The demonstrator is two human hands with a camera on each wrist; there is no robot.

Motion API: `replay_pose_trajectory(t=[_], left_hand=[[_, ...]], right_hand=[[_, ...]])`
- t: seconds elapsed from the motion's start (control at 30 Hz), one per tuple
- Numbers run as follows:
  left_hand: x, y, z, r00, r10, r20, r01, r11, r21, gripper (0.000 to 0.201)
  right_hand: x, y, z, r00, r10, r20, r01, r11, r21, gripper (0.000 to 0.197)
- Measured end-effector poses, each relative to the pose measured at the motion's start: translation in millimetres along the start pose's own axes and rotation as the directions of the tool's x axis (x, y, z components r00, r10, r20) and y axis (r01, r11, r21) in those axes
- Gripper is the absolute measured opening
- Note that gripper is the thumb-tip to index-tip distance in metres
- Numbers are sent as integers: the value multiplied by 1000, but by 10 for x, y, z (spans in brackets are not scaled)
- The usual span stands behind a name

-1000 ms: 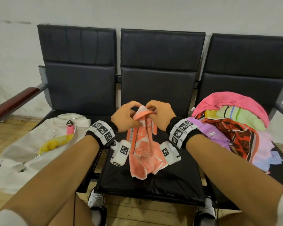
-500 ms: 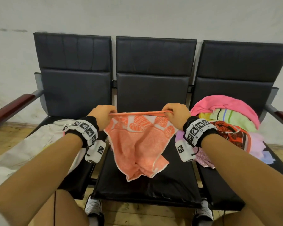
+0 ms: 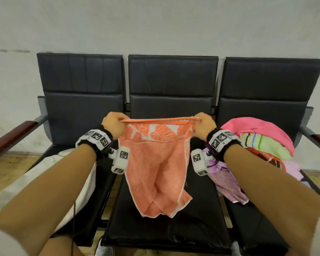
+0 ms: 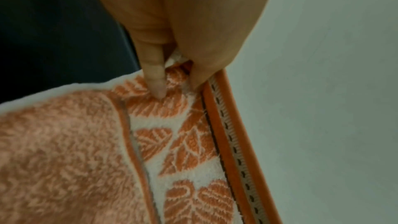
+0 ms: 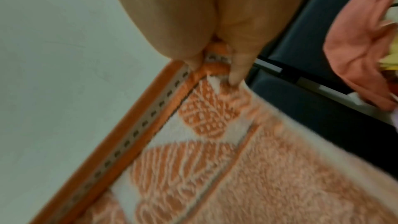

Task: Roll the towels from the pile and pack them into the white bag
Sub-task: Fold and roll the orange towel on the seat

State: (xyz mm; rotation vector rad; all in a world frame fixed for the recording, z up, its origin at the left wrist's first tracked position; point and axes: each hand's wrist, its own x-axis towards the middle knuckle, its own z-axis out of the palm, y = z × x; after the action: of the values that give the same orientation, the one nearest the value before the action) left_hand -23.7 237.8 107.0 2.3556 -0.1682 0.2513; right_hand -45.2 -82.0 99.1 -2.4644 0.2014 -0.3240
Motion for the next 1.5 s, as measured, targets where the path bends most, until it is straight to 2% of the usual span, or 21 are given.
replay_pose_trajectory(t=[0.1,0.2,0.27,0.37,0.43,0.5,0.57,0.63,0.73,0.8,0.87,0.97,1.13,1.3,1.4,1.5], left_hand=[[191,188,-88,978,4,-211,-37,988,-153,35],[356,400,-299,913,14,-407,-142,947,-286,31],[434,513,-439,873,21,-487,-193,932,-307,28],[549,633,-618,812,89,-577,-293,917,-270,35],[595,697,-680,780,125,-613,-339,908,-245,35],[565,736,-657,773,140,-618,-352,906,-235,30],[485,690,-529,806,157,-571,-337,914,-224,23],[371,514,-316,870,163,-465,-278,942,-190,17],[110,71,86,976,63,-210,-85,991,-99,9],[-130,-263,365,1000,5,-13,-4,999,33,6],[-398,-558,617,987,-40,153,14,986,169,9],[-783,-887,932,942,-119,315,38,968,250,10],[-1273,-1326,1348,862,-221,456,41,927,372,14],[-1720,-1674,1675,744,-286,604,-61,871,487,13],[-1949,-1736,1816,734,-303,608,-78,852,518,21],[-2151,-1884,1890,777,-265,572,-53,877,478,35]], right_hand=[[138,-221,-58,977,73,-202,-23,970,240,17],[227,-495,-261,935,16,-355,111,936,333,19],[320,-669,-444,879,-81,-470,262,905,335,20],[432,-834,-698,782,-195,-591,427,859,282,22],[456,-886,-806,728,-252,-638,502,829,245,24],[457,-842,-815,710,-258,-656,520,820,240,24],[422,-693,-720,756,-217,-617,471,836,283,20],[350,-436,-540,842,-184,-507,373,878,300,15],[150,118,-182,943,-199,-268,245,957,153,17],[-56,498,71,965,-232,-123,236,972,20,17],[-309,826,312,974,-227,23,228,973,-38,17],[-693,1223,700,966,-192,173,210,974,-88,16],[-1239,1717,1205,930,-162,329,222,963,-156,19],[-1733,2018,1552,867,-70,494,173,971,-165,24],[-1959,2141,1659,818,-25,574,180,960,-214,25],[-2168,2314,1740,813,-10,582,161,965,-209,24]])
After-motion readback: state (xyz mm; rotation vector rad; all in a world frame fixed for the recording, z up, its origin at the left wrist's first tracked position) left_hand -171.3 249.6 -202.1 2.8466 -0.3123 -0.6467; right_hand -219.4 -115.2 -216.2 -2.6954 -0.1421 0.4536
